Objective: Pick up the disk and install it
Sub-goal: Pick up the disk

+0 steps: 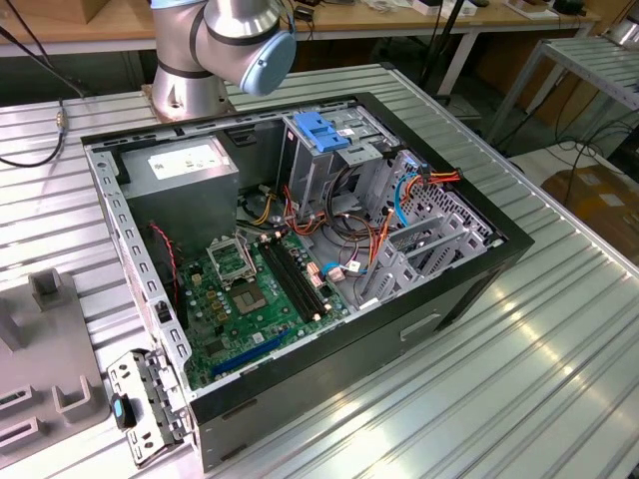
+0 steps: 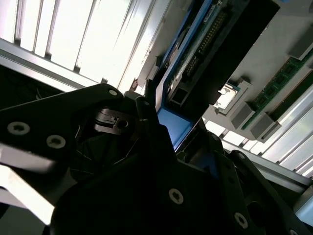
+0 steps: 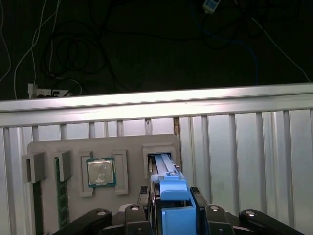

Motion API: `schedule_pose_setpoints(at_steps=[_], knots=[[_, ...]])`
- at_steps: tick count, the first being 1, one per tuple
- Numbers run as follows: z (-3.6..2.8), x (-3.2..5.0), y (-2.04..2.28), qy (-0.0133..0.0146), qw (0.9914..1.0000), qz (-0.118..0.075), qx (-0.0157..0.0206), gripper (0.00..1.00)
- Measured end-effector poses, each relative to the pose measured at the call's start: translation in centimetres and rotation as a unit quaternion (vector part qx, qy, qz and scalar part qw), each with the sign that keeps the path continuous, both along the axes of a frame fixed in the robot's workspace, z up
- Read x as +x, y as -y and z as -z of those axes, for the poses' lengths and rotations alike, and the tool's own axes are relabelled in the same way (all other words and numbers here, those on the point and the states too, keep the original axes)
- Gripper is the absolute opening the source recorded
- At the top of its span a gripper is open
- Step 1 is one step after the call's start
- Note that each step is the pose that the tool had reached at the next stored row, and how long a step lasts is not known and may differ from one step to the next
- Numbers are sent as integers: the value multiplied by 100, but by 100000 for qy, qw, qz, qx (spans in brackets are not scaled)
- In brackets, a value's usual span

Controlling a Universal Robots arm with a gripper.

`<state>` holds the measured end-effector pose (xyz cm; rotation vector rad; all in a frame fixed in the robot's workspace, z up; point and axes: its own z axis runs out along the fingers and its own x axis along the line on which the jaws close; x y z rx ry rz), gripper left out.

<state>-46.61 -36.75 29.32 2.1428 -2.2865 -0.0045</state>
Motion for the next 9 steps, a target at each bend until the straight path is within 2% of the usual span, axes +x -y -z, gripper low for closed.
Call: schedule_pose_setpoints(at_steps=[5,9], knots=[[1,0,-2,-10,100000,-4,-6,45],[3,0,14,-3,100000,-3,-3,45]])
